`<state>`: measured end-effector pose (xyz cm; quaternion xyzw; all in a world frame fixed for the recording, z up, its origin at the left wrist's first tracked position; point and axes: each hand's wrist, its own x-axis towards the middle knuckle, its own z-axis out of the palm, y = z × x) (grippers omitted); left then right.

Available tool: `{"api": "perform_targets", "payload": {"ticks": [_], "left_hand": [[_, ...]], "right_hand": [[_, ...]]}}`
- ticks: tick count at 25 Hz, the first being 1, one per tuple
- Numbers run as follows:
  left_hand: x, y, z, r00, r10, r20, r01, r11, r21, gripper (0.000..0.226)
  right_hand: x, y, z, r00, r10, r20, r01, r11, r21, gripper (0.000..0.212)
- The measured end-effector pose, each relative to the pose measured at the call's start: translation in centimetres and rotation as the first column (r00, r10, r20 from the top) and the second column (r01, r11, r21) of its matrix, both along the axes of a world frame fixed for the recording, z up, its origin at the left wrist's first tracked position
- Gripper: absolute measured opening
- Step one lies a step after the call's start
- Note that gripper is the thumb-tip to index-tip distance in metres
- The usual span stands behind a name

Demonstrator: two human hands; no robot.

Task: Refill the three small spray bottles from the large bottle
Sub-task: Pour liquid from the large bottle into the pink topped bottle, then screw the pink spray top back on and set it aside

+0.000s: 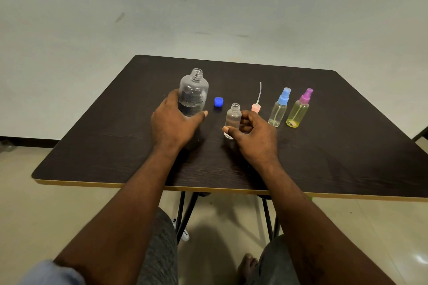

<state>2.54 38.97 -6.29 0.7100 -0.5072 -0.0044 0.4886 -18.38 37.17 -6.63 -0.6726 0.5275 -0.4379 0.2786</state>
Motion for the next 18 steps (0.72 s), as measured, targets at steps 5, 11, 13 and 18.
{"api": "perform_targets", "payload": {"ticks": [5,11,13,18], "left_hand": [[0.2,0.0,-0.2,0.992,-0.017,-0.126,0.024,0.998,0.054,0.079],[-0.8,2.6,-0.3,0.981,0.056,-0.186,-0.054,0.998,0.018,0.072],[-1.2,4.1,-0.4,0.975,0.115,-0.190,-0.116,0.993,0.006,0.059],[-2.8,4.8,-0.4,0.973,-0.200,-0.116,0.215,0.966,0.143,0.027]], "right_hand": [[0.8,-0.2,0.2,0.998,-0.001,-0.070,0.001,1.000,0.008,0.050],[1.1,-0.1,0.6,0.996,0.013,-0.086,-0.013,1.000,0.011,0.064],[0.3,-0.2,0.6,0.981,0.016,0.192,-0.018,1.000,0.009,0.048],[-0.5,-2.5,0.6,0.961,-0.066,0.268,0.031,0.991,0.134,0.012]]}}
